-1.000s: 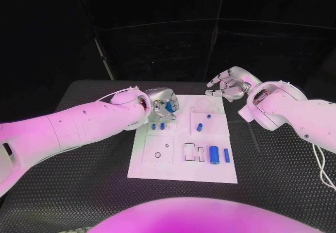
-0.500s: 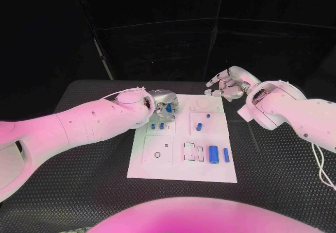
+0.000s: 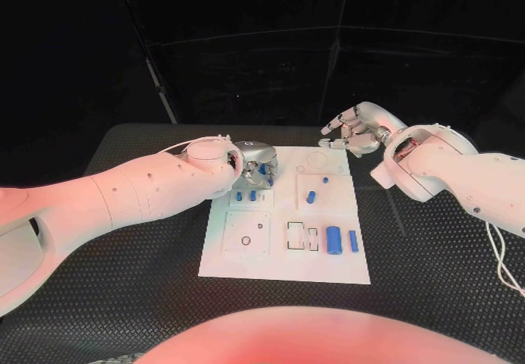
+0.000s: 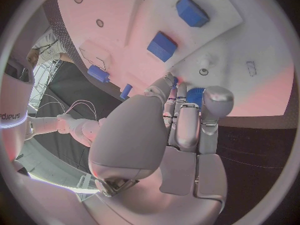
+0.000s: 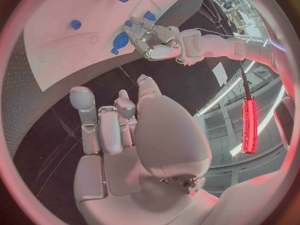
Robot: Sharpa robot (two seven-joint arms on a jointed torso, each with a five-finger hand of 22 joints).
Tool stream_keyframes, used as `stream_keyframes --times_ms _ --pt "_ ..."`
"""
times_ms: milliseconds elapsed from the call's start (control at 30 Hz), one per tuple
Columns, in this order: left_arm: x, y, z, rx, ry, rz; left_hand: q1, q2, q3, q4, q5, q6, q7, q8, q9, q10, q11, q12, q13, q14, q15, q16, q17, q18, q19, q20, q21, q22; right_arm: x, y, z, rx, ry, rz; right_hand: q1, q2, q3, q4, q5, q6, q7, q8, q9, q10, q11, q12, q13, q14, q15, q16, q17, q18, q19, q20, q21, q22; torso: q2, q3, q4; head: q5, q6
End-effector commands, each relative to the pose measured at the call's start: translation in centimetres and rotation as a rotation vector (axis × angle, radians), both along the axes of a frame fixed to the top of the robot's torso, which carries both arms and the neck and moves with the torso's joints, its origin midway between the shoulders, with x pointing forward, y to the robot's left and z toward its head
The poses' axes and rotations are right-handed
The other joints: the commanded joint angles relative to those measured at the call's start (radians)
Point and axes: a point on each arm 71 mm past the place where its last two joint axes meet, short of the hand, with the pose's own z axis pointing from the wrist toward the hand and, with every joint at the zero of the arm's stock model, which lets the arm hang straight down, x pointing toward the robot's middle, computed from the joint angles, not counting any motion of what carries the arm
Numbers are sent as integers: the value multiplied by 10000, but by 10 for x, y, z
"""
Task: Assemble the parts on the task board
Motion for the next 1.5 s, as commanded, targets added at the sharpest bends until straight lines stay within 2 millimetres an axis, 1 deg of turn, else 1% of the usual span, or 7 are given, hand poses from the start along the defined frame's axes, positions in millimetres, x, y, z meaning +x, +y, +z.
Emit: stream_keyframes --times_ms 33,167,533,733,1133,1233,1500 --pt "0 0 -3 406 187 -20 109 52 200 -10 3 179 -11 -53 -22 241 -29 -65 0 245 -88 22 -22 -122 89 -13 142 134 0 2 1 35 -26 110 4 82 -4 71 35 11 -60 49 -11 -30 -32 -10 -3 348 -38 -36 8 159 8 -65 -34 -3 -4 0 -3 6 -19" --pt "1 1 -4 502 255 21 110 38 605 4 -3 359 34 -124 -79 499 -39 -291 -8 239 -99 70 -66 -139 65 -25 259 294 0 2 1 37 -28 111 4 82 -4 71 35 11 -60 49 -11 -30 -32 -10 -3 348 -38 -36 8 159 8 -65 -34 -3 -5 -3 0 4 -22" --pt "1 -3 -3 439 205 -44 -23 -14 1078 35 -19 619 44 -186 -125 850 -75 -570 11 227 -115 125 -133 -161 59 -42 448 539 0 2 1 43 -31 128 6 86 -3 72 38 15 -61 53 -10 -21 -32 1 9 349 -38 -34 12 158 9 -65 -35 -3 -8 -1 -5 10 -44" --pt "0 0 1 141 -147 -9 -53 -71 1206 19 -17 637 69 -237 -150 894 -62 -687 7 221 -107 130 -170 -171 61 -43 502 610 0 2 1 47 -41 133 7 89 -3 73 40 20 -62 56 -9 -16 -33 8 16 349 -38 -36 11 158 11 -65 -34 -1 -12 -8 12 -16 8" --pt "1 20 31 -1057 -807 538 -203 -214 1396 50 -27 672 176 -330 -194 958 5 -887 9 212 -60 135 -251 -201 95 -15 654 781 1 1 1 33 -49 92 9 91 -3 73 42 27 -63 62 -8 -16 -34 9 15 350 -39 -36 12 158 11 -65 -36 -3 -22 -1 13 27 74" --pt "1 27 33 -1043 -697 692 -203 -214 1396 50 -27 672 176 -330 -194 958 5 -887 9 212 -60 135 -251 -201 95 -15 654 781 1 1 1 31 -48 91 9 91 -3 73 42 27 -63 62 -8 -16 -34 9 15 350 -39 -36 12 158 11 -65 -36 -3 -21 9 11 44 90" --pt "-1 51 30 -689 -140 1120 -266 -255 1444 72 -33 702 176 -350 -204 999 11 -939 15 205 -52 131 -290 -203 95 -2 672 809 2 0 0 19 -42 70 9 91 -3 73 42 27 -63 62 -8 -16 -34 9 15 350 -39 -36 12 158 11 -65 -36 -3 -18 3 18 61 95"
